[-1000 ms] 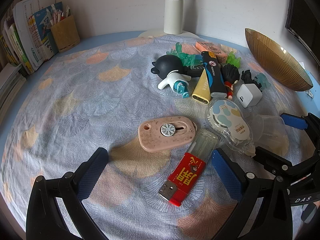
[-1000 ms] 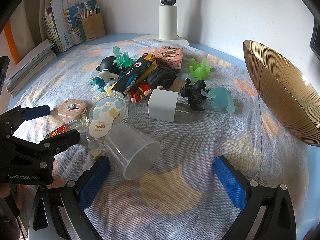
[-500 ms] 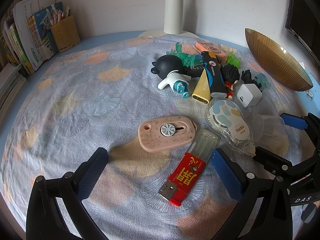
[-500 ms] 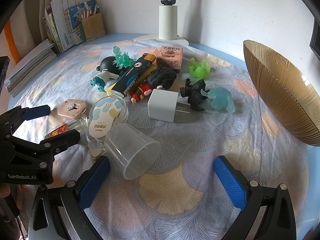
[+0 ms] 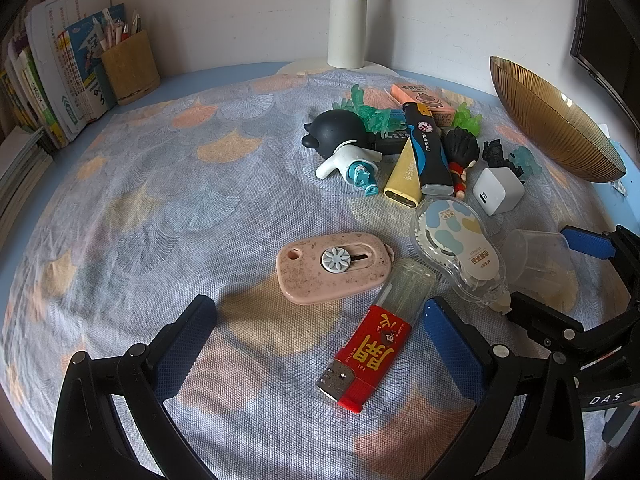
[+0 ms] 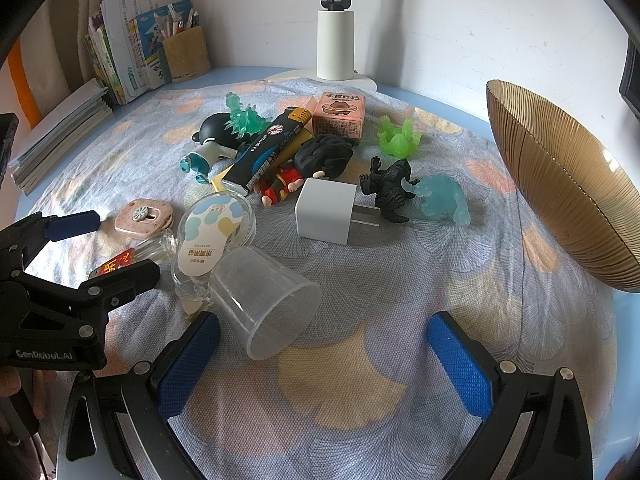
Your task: Organize rigid objects
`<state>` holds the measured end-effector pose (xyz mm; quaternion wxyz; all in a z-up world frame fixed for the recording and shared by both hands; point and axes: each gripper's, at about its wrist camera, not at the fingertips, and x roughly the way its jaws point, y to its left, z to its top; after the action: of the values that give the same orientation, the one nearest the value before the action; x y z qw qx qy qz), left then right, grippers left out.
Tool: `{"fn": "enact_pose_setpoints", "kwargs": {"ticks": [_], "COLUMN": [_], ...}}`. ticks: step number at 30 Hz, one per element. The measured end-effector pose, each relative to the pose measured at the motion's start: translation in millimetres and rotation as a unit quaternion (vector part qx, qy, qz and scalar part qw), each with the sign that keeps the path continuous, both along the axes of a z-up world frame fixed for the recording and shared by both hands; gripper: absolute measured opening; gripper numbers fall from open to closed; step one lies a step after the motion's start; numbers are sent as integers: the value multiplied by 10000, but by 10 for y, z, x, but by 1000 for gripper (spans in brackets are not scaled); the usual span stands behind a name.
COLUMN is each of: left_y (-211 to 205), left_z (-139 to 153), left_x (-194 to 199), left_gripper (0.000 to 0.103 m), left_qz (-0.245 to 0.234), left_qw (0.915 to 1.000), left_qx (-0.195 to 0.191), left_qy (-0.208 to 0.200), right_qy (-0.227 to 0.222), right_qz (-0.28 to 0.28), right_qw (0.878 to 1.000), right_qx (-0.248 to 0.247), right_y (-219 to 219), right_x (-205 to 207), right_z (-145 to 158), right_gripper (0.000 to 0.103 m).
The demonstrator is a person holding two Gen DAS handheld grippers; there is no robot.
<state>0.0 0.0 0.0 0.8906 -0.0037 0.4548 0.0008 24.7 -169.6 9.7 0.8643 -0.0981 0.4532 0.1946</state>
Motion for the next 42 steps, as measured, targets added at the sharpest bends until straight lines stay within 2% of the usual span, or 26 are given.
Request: {"fn": "enact_pose_setpoints", "kwargs": {"ticks": [42], "left_y": [0], "left_z": [0], "left_x": [0], "left_gripper": [103], "left_qz": [0], "left_qw": [10000], "left_qx": [1], "left_qy": [0], "right_qy": [-13], "right_qz": [47], "right_qw": [9999], "right_qx": [107], "right_y": [-10], "right_x": [3], "right_z": [15], "right_gripper": [103]}}
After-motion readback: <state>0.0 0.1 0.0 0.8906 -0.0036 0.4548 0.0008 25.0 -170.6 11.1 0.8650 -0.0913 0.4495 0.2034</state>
